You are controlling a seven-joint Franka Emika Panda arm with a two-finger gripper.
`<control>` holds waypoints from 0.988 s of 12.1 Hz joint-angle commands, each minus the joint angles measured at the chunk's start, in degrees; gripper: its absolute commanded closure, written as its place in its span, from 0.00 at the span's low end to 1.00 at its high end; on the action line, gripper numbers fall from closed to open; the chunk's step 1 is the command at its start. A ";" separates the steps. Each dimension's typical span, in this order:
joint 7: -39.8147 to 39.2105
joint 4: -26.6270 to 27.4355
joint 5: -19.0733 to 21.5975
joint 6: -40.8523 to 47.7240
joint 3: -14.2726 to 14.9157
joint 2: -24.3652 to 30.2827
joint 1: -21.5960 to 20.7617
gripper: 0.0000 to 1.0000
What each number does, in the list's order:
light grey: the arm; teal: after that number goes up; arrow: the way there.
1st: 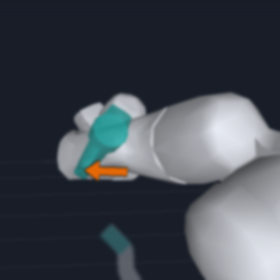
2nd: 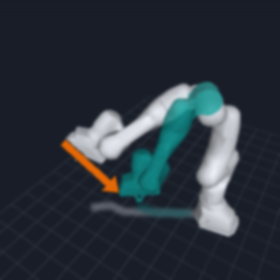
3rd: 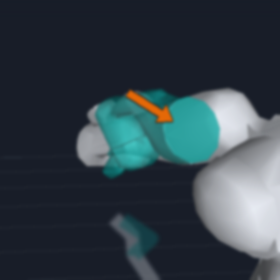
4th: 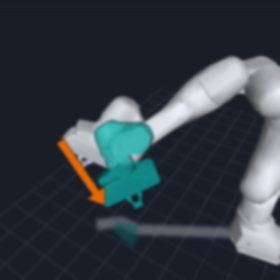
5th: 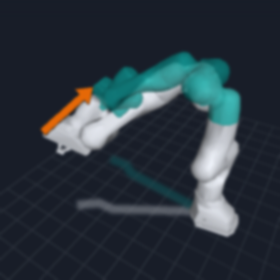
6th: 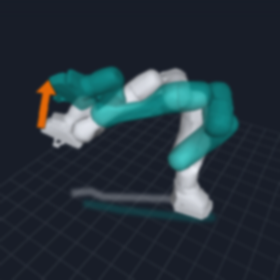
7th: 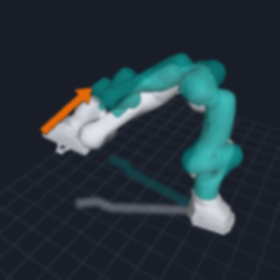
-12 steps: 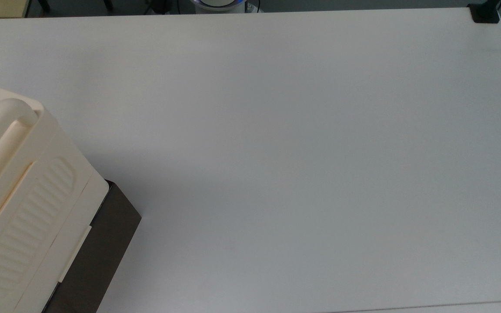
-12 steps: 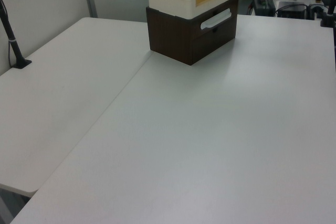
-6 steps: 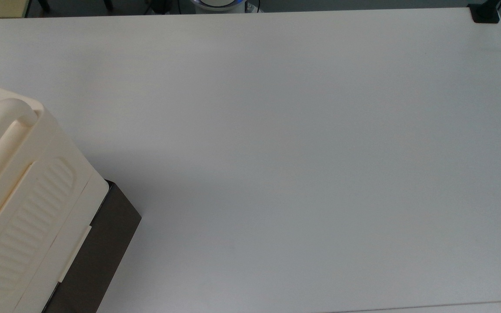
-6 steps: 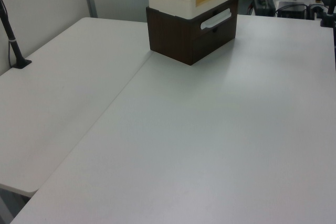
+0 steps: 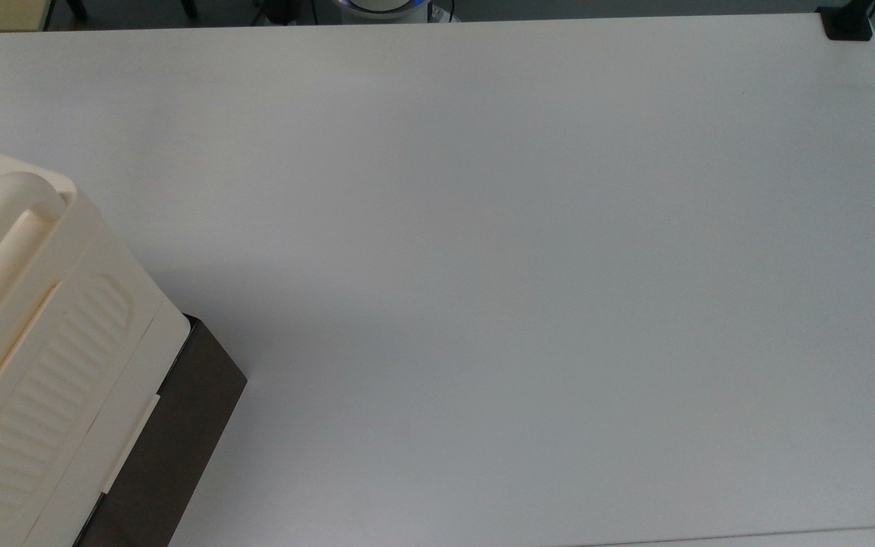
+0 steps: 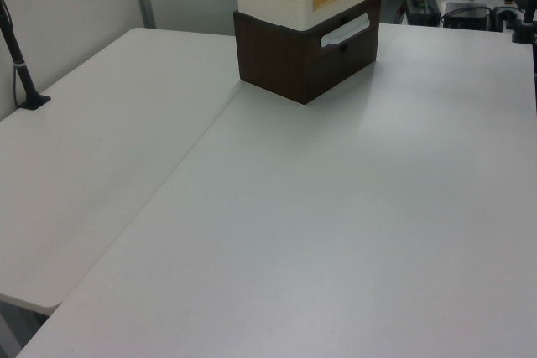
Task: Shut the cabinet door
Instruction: 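Push the cream door with the gripper, swinging it shut against the cabinet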
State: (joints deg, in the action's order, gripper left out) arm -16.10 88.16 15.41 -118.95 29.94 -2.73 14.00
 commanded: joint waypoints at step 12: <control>13.64 -2.29 17.44 -15.63 -8.66 -8.24 -9.51 1.00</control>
State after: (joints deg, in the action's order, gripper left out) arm -3.54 87.19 28.06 -124.18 22.66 -7.41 6.53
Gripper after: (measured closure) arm 0.991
